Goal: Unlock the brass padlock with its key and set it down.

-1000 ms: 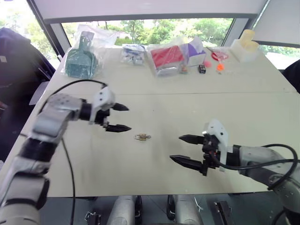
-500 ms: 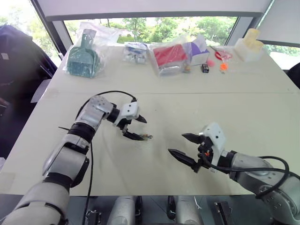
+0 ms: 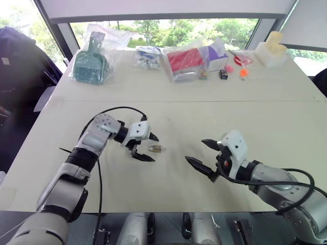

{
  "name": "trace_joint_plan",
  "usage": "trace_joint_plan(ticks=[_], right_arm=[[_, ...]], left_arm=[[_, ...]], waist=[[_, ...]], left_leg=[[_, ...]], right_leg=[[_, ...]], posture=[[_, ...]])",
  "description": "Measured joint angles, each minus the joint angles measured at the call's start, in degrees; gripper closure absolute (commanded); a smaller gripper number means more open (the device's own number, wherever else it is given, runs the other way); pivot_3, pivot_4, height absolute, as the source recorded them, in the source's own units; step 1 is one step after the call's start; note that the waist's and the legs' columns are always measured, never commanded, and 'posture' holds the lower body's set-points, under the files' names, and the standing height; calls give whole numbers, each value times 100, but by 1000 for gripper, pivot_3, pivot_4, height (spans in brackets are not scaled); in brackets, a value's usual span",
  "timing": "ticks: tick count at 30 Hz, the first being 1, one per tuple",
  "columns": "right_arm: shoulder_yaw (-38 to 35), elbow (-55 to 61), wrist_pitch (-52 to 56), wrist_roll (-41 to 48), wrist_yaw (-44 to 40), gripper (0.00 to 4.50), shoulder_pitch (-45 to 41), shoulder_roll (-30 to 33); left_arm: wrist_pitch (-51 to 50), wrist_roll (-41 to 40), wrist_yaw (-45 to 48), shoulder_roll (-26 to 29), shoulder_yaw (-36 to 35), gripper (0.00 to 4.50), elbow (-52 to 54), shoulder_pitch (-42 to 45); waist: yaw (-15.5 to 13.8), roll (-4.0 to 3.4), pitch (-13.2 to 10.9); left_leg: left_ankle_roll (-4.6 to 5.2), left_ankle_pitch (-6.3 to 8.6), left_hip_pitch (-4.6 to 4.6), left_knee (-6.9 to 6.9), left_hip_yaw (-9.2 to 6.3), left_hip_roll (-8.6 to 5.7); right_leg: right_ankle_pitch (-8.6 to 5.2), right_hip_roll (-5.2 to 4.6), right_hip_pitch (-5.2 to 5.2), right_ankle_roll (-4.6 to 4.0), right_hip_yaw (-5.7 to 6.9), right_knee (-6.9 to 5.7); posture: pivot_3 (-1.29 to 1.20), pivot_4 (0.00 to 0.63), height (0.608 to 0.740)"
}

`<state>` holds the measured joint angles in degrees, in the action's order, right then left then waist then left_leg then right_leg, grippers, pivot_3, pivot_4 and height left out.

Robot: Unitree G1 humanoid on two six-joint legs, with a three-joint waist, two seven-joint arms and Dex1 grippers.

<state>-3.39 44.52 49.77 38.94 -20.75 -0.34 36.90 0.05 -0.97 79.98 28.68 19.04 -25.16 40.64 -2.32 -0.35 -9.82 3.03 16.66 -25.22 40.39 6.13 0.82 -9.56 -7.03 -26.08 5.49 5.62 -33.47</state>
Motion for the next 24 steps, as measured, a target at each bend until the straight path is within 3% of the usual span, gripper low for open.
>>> trace_joint_plan(ticks=[3, 14, 19, 24], right_arm=[[35, -41, -28, -51, -8, 48, -31, -47], [27, -140, -26, -43, -93, 0, -46, -253], [-313, -384, 238, 681, 255, 0, -95, -993], [-956, -779, 195, 2245, 1669, 0, -975, -2372]], left_arm=[[-373, 41, -420, 51, -49, 166, 592, -291], [-1133, 43, -823, 242, 40, 3727, 1514, -724], [-1081, 52, -1152, 214, -12, 3727, 1315, -504], [-515, -232, -1388, -178, -434, 3727, 1243, 307]], waist=[[4, 0, 4], [11, 0, 6], [15, 0, 4], [11, -1, 3]], left_leg=[[0, 0, 4, 2, -2, 0], [-2, 2, 59, 1, -7, 3], [-2, 2, 66, -3, -9, 4], [-3, 1, 63, -6, -7, 4]], right_leg=[[0, 0, 7, 0, 0, 0], [-2, 0, 58, -2, 1, 1], [-2, 1, 63, -2, 2, 0], [1, 1, 62, -3, 1, 3]], posture=[[0, 150, 735], [0, 150, 735], [0, 150, 735], [0, 150, 735]])
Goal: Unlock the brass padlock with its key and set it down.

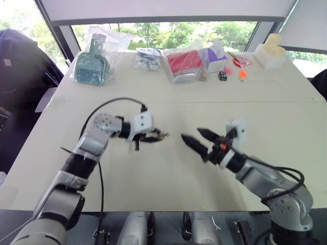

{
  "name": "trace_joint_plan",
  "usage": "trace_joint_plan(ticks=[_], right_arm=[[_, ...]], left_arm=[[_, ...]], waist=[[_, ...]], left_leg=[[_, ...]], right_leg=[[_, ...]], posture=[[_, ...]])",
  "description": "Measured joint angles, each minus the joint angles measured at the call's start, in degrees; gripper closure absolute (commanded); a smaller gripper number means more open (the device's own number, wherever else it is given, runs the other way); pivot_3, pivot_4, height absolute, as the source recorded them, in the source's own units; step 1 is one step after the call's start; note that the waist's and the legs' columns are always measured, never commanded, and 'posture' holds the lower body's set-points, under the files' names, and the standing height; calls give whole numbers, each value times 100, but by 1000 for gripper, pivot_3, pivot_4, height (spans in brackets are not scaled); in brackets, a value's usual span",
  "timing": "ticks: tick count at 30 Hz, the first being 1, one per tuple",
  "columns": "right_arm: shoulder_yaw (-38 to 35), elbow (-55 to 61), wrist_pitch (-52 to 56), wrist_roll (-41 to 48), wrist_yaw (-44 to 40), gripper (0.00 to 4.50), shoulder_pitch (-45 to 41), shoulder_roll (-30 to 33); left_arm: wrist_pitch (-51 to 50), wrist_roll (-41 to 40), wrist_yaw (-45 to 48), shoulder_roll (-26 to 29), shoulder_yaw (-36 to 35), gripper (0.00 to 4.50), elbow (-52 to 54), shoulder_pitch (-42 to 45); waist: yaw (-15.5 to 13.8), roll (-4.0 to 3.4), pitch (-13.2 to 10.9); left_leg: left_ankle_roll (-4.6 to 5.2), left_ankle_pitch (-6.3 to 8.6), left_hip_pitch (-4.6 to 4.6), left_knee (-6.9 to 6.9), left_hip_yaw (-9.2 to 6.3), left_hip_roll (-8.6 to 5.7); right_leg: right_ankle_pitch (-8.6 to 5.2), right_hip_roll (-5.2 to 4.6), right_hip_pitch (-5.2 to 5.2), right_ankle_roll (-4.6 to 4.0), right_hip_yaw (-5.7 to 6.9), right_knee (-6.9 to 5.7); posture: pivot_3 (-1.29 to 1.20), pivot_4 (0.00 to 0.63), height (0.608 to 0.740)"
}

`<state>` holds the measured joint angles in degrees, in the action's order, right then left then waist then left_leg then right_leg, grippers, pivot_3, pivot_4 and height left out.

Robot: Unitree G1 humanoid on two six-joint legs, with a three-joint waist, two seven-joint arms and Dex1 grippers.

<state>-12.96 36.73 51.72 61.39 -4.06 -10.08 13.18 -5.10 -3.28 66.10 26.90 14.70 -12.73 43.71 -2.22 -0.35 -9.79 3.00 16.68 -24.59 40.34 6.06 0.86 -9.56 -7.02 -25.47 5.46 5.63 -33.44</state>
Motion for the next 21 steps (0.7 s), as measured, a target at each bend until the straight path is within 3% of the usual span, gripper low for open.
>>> trace_joint_plan(ticks=[2, 6, 10, 21], right_arm=[[-70, -106, -43, 499, 555, 0, -155, -246], [-92, -482, -156, 780, 1334, 0, -571, -451], [-165, -624, -595, 1027, 1903, 0, -1154, -686], [-177, -853, -924, 1246, 2208, 0, -1264, -523]], left_arm=[[402, -100, -76, -122, -143, 3727, -29, 262], [1518, 42, -503, -463, -209, 3727, -698, 585], [2007, 54, -654, -748, -209, 3727, -1237, 922], [2465, 27, -639, -930, -212, 3727, -1686, 1093]], waist=[[16, -2, 2], [42, -3, 1], [67, -3, 1], [195, -3, 1]], left_leg=[[0, 0, 4, -15, 5, -2], [-1, -2, 6, -17, 13, -5], [-1, -3, 7, -18, 11, -4], [1, -2, 10, -25, 12, -2]], right_leg=[[1, 0, 1, 1, 0, 5], [11, 3, 1, 18, 0, 2], [11, 6, 3, 21, 0, 3], [12, 7, 4, 25, -1, 2]], posture=[[0, 150, 735], [0, 150, 735], [0, 150, 735], [0, 150, 735]])
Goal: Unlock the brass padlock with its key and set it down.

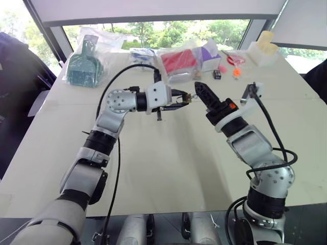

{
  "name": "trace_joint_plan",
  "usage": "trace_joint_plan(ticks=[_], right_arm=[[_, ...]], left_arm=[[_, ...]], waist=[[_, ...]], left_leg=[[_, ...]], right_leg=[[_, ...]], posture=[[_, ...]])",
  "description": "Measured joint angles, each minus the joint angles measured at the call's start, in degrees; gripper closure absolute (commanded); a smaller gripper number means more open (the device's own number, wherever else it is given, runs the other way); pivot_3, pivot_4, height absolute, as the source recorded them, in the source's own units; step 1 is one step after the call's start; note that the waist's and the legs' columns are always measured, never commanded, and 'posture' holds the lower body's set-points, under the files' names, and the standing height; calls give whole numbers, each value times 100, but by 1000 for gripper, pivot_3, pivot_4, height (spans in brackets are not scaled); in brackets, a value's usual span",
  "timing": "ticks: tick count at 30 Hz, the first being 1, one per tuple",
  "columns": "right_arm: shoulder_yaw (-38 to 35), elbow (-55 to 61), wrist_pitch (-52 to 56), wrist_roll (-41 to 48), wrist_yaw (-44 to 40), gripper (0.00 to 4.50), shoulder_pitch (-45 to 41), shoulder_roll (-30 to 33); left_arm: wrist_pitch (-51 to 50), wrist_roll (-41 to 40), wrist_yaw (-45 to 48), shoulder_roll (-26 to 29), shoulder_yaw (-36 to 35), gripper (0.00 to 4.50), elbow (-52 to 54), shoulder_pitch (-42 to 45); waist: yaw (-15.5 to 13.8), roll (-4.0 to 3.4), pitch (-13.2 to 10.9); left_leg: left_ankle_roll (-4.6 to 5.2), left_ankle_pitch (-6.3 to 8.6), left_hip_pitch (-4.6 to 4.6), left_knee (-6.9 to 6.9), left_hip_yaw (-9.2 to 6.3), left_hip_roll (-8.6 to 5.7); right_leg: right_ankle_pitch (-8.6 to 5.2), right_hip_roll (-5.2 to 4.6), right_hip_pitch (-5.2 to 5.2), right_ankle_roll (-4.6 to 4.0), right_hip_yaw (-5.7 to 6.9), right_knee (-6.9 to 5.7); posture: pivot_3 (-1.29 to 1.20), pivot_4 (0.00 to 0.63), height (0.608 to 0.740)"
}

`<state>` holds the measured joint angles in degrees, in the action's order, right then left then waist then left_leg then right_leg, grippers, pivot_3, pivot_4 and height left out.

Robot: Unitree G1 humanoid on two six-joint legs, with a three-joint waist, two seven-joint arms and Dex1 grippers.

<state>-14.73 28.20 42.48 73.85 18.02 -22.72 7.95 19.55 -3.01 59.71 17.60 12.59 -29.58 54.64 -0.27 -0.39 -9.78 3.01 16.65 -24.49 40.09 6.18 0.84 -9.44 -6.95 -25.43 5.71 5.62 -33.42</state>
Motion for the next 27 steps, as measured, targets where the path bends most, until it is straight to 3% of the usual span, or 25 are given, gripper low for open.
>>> trace_joint_plan(ticks=[10, 14, 20, 27], right_arm=[[146, -39, -162, 286, 27, 0, 19, -5], [227, -52, -210, 312, 27, 1204, 49, -5], [316, -89, -309, 342, 9, 4388, 52, -10], [405, -158, -429, 358, 6, 4388, 51, -63]], left_arm=[[2, -36, -75, -32, -71, 3727, -5, 152], [-3, -54, -98, -33, -92, 3727, -2, 153], [-5, -97, -109, -31, -118, 3727, -1, 153], [264, -17, -138, 42, -127, 3727, 39, 152]], waist=[[-3, 0, 0], [-2, 0, 0], [-5, 0, 0], [1, 0, 0]], left_leg=[[0, 0, 0, 0, 0, 0], [0, 0, 0, 0, -1, 0], [0, 0, 0, 0, 0, 0], [0, 0, 0, 0, -1, 0]], right_leg=[[0, 0, 0, 0, -1, 1], [0, 0, 0, 0, -1, 0], [0, 0, 0, 0, -1, 1], [0, 0, 0, 0, -1, 1]], posture=[[0, 150, 735], [0, 150, 735], [0, 150, 735], [0, 150, 735]])
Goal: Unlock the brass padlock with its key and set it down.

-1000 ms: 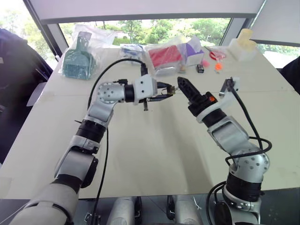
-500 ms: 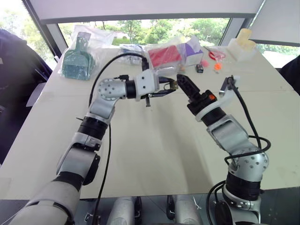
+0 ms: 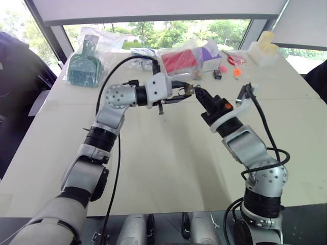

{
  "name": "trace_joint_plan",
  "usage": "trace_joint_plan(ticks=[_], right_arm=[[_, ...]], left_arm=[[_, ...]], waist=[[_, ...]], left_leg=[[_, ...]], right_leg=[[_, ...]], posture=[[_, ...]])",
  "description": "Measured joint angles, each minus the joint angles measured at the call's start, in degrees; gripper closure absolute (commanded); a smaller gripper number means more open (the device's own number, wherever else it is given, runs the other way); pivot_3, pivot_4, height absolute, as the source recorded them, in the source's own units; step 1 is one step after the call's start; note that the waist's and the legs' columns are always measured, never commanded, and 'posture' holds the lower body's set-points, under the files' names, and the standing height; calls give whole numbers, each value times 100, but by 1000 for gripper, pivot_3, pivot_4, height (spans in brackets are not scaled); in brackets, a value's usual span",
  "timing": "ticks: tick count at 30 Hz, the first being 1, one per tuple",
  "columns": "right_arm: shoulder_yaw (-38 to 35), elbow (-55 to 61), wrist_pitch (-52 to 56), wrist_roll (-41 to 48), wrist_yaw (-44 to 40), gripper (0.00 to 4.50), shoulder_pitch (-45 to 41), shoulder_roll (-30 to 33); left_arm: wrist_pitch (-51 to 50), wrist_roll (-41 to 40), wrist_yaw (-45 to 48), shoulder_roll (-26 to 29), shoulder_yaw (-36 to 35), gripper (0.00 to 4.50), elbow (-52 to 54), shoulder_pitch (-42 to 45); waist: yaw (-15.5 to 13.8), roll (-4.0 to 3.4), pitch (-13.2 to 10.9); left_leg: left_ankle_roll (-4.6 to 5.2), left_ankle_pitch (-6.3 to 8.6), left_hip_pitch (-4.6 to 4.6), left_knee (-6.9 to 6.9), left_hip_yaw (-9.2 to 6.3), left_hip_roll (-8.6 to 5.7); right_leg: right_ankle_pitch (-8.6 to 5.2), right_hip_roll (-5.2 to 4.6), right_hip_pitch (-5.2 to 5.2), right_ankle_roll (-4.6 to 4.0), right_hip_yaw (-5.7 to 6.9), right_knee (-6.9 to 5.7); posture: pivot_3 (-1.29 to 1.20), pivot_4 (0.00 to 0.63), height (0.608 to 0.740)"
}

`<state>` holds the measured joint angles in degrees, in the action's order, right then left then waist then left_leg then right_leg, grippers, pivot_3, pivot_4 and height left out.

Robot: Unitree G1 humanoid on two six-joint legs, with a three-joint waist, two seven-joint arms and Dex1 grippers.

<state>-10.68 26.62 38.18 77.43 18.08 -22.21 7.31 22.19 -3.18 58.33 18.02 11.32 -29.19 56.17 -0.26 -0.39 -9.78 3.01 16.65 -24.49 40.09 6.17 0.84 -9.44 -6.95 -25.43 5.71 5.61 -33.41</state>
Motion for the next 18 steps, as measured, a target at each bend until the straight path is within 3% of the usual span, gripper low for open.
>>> trace_joint_plan(ticks=[10, 18], right_arm=[[76, -154, -228, 27, 3, 4388, -3, -190], [68, -219, -514, 123, 219, 4388, -90, -453]], left_arm=[[750, 319, -262, 106, 50, 3727, 1, -156], [1973, 1281, -1339, 139, 97, 3727, -360, -85]], waist=[[-8, 0, 0], [-21, 0, 0]], left_leg=[[0, 0, 0, 0, 0, 0], [0, 0, 0, 0, 1, 0]], right_leg=[[0, 0, 0, 0, 0, 0], [0, 0, 0, 0, 0, 1]], posture=[[0, 150, 735], [0, 150, 735]])
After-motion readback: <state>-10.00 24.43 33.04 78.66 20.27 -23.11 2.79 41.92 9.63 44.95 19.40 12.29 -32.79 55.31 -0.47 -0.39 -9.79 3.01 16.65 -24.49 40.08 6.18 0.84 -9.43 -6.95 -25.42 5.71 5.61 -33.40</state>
